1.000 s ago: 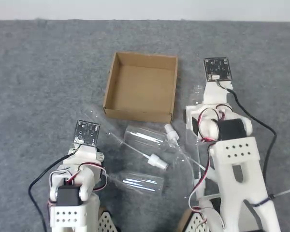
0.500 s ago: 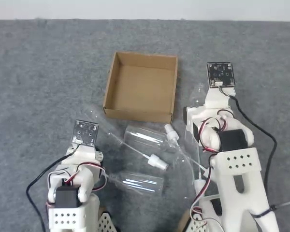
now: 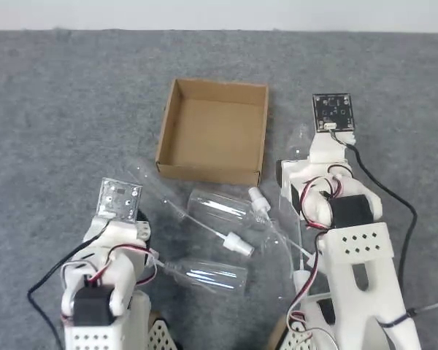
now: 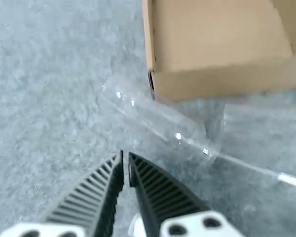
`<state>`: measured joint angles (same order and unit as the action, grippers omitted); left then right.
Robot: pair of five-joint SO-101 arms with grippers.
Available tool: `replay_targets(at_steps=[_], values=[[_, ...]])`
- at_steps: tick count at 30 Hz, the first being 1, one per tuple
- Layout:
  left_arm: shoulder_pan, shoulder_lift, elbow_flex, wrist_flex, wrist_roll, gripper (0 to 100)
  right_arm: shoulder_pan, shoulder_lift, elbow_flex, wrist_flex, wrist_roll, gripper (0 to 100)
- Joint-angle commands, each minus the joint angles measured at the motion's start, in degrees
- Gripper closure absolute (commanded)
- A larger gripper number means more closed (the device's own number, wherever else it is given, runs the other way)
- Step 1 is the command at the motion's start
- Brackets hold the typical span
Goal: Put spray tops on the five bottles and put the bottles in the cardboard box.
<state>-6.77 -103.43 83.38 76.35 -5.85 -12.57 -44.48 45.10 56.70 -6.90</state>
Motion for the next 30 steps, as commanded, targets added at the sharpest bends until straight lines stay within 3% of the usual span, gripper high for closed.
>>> replay_targets(at_steps=[1,8,14,24,30], values=[[-0.3,-1.2,-8.4,3.6,7.1,99,0.5,-2.4,-0.5,-1.5,-0.2,99.2],[-0.2,-1.1,-12.1,3.8,13.0,99,0.6,-2.4,-0.5,-1.5,-0.1,99.2],[-0.1,0.8,-14.3,4.1,13.4,99,0.6,-2.4,-0.5,-1.5,-0.1,99.2],[-0.1,24.4,-27.4,8.3,16.2,99,0.6,-2.4,-0.5,-1.5,-0.1,99.2],[-0.2,31.3,-28.3,7.9,16.3,99,0.6,-2.4,-0.5,-1.5,0.0,99.2]])
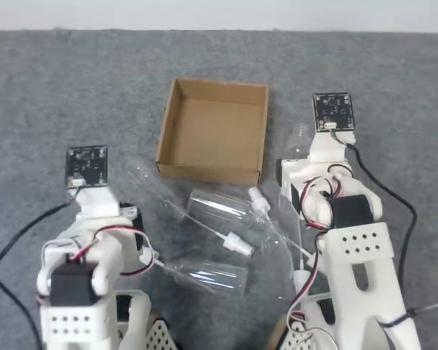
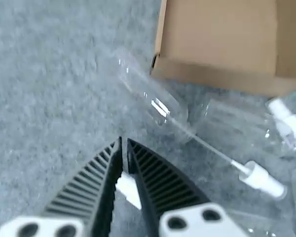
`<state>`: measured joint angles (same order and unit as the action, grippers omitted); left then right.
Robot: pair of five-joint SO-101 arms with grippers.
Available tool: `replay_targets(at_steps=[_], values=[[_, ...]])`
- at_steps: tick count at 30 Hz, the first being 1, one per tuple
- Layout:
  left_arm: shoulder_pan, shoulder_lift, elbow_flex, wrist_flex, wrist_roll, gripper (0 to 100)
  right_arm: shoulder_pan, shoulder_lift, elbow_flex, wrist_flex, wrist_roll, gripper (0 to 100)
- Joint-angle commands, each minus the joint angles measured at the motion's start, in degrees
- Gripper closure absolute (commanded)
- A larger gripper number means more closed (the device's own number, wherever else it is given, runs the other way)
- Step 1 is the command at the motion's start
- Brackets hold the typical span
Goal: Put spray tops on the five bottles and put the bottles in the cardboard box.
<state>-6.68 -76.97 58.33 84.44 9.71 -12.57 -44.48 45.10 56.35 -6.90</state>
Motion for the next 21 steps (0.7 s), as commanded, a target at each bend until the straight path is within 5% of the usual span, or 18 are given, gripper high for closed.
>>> replay_targets(at_steps=[1,8,21], values=[[-0.3,5.5,-3.2,-0.3,0.7,99,0.6,-2.4,-0.5,-1.1,0.0,99.2],[-0.3,10.0,-3.3,-0.7,7.4,79,0.6,-2.4,-0.5,-1.1,0.0,99.2],[-0.4,30.2,-3.7,-4.0,8.8,78,0.6,-2.4,-0.5,-1.1,2.3,99.2]])
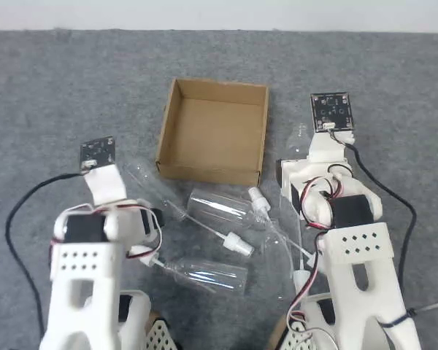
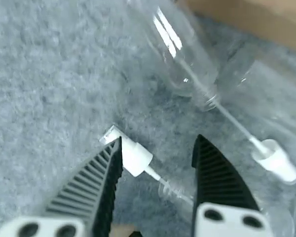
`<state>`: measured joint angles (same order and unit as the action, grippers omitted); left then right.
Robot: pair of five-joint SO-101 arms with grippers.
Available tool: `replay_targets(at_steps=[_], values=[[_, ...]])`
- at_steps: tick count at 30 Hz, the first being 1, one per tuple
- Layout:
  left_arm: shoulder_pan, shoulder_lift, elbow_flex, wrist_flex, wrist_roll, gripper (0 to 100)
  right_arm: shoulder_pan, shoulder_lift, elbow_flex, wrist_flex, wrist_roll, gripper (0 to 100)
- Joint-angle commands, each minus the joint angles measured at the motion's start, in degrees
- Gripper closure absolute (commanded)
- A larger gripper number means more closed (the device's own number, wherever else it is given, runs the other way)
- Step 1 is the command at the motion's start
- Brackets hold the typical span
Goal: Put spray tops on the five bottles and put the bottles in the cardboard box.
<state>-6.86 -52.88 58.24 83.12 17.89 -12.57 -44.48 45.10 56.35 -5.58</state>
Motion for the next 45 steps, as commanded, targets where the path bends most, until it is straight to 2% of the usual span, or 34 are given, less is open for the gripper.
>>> replay_targets(at_steps=[1,8,16,26,37,40,45], values=[[-0.2,7.3,-3.6,-3.0,0.6,78,0.6,-2.4,-0.5,-1.1,1.0,99.2],[-0.3,14.4,-3.6,-4.8,0.7,78,0.6,-2.4,-0.5,-1.1,1.0,99.2],[-3.6,23.7,-4.3,-7.0,0.2,78,0.6,-2.4,-0.5,-1.1,1.0,99.2],[-3.1,33.8,-4.4,-9.6,-0.9,78,0.6,-2.4,-0.5,-1.1,1.0,99.1],[-3.3,40.4,-3.7,-16.1,-0.5,78,0.6,-2.4,-0.5,-1.1,1.0,99.1],[-3.2,40.4,-4.0,-16.2,-0.5,83,0.6,-2.4,-0.5,-1.1,1.0,99.1],[-3.1,40.6,-3.9,-18.5,-0.5,99,0.5,-2.4,-0.5,-1.1,1.0,99.1]])
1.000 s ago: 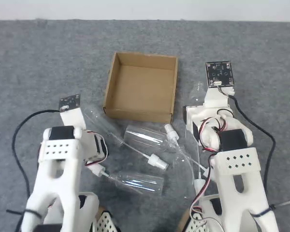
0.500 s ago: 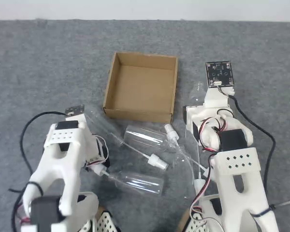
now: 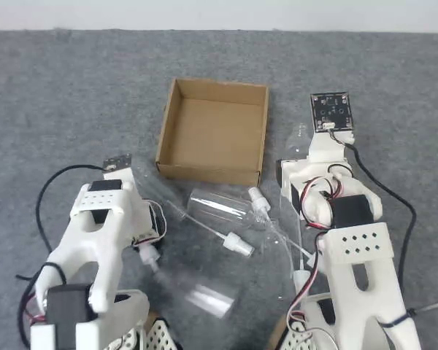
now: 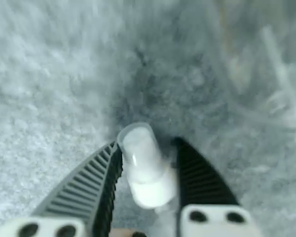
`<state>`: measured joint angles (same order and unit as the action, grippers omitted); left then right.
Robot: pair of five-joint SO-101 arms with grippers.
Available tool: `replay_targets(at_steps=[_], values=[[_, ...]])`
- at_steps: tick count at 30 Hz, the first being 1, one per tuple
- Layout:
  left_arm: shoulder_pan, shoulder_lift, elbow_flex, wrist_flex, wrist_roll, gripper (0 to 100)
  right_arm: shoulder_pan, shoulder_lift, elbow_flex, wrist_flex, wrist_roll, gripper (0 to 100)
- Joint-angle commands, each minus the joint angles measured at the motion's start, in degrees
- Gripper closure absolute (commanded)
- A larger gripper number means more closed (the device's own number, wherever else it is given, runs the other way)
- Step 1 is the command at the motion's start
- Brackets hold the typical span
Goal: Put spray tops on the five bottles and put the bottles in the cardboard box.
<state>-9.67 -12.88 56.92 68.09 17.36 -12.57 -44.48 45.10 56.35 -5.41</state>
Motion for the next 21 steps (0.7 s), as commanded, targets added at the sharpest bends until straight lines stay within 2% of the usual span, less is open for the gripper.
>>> replay_targets(at_steps=[1,10,14,21], values=[[-0.3,0.6,-2.6,-3.6,0.0,99,0.5,-2.4,-0.5,-1.1,0.8,99.1],[-0.3,0.1,-3.7,-3.6,0.2,99,0.4,-2.4,-0.5,-1.1,0.8,99.1],[-0.4,0.1,-5.8,-3.5,3.3,99,0.4,-2.4,-0.5,-1.1,0.8,99.1],[-0.4,0.1,-9.8,-3.4,4.8,99,0.4,-2.4,-0.5,-1.1,0.9,99.1]])
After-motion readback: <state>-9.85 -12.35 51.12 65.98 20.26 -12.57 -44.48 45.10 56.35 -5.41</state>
